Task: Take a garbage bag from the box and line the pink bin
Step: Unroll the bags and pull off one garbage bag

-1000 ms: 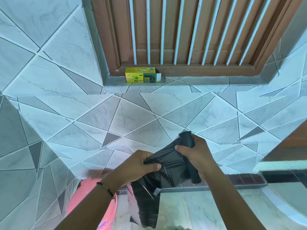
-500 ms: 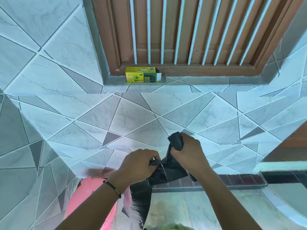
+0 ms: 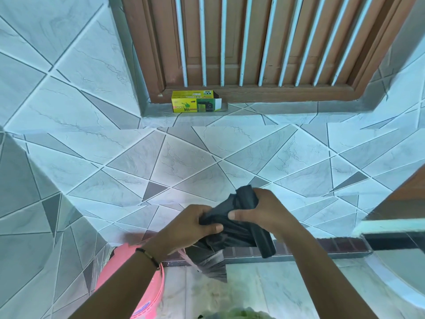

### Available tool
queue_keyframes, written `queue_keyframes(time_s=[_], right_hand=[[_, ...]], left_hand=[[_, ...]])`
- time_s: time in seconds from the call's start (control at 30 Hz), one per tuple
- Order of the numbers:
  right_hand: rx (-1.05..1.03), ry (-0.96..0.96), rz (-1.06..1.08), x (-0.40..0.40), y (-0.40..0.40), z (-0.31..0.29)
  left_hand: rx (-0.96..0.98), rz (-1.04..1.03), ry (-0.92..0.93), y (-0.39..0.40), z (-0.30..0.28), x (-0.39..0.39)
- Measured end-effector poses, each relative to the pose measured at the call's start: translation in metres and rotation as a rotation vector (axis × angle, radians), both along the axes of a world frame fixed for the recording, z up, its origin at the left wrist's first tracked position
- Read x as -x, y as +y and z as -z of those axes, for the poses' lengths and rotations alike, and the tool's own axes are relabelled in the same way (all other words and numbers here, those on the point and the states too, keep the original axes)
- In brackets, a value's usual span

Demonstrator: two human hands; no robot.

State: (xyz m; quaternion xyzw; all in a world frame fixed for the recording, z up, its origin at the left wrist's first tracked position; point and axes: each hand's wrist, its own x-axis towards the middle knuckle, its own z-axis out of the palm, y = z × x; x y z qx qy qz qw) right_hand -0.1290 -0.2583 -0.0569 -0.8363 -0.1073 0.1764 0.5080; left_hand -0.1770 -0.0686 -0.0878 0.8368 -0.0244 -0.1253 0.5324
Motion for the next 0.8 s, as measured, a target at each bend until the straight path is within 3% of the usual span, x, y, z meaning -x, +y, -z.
queue_keyframes(time_s=[0.1, 0.33, 0.43, 0.57, 0.63, 0.8], right_hand=[[0.063, 0.056, -0.187, 0.006, 0.005, 0.001], [0.137, 0.141, -0.269, 0.001, 0.004, -0.003], [-0.046, 0.266, -0.323, 0.001, 0.003, -0.007], [-0.426, 0.446, -0.314, 0.006, 0.004, -0.01], [-0.485, 0.482, -0.333, 0.007, 0.006, -0.011], [-0.2, 0.346, -0.421, 0.005, 0.007, -0.018]], left_hand=[[0.001, 0.012, 0.006, 0.002, -0.006, -0.003], [-0.193, 0.212, 0.037, 0.004, -0.021, -0.002], [-0.137, 0.253, 0.059, 0.006, -0.028, 0.0], [0.099, 0.205, 0.101, 0.004, -0.039, 0.002], [0.119, 0.24, 0.128, 0.003, -0.045, 0.004], [-0.168, 0.339, 0.108, 0.005, -0.057, 0.004]])
